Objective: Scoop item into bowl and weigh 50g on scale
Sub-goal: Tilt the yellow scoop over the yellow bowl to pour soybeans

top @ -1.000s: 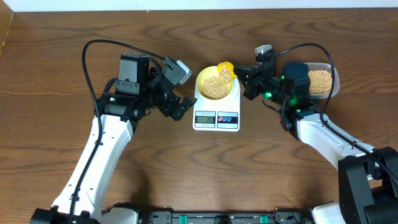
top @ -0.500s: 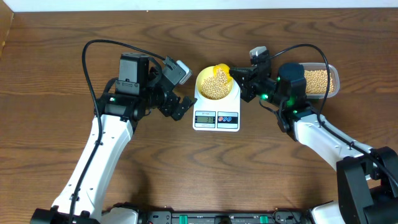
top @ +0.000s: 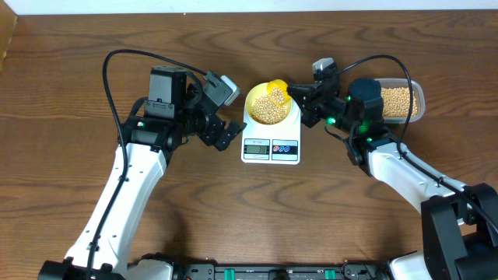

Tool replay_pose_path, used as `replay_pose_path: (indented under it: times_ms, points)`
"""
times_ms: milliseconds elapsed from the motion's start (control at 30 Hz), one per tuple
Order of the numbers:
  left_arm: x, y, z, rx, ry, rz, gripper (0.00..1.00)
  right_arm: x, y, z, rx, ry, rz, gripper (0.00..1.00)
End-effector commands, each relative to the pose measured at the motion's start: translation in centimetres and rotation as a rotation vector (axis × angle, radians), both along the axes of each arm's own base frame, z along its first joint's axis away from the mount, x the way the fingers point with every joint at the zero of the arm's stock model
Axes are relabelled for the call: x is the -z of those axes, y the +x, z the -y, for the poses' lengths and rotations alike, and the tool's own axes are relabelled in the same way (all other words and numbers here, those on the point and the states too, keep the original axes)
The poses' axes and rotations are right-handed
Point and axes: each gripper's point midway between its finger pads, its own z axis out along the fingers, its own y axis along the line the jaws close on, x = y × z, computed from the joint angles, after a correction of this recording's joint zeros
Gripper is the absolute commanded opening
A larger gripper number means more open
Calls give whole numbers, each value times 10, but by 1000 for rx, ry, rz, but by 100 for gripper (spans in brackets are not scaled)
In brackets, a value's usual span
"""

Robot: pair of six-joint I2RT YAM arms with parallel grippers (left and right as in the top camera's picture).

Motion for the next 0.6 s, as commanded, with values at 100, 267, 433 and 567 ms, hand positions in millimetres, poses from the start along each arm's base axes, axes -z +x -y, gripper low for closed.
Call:
replay_pose_path:
  times_ms: [100,267,433,567]
  points:
    - [-2,-3,1,3,-13,-1,97,2,-1,-3,-16,-8,7,1]
    - [-2,-3,1,3,-13,-1,98,2,-1,-3,-16,-8,7,1]
    - [-2,-3,1,3,-13,0,98,2,-2,-5,-21,-12,13,1]
    - [-2,-3,1,3,-13,0,98,2,-2,-5,-21,-12,13,1]
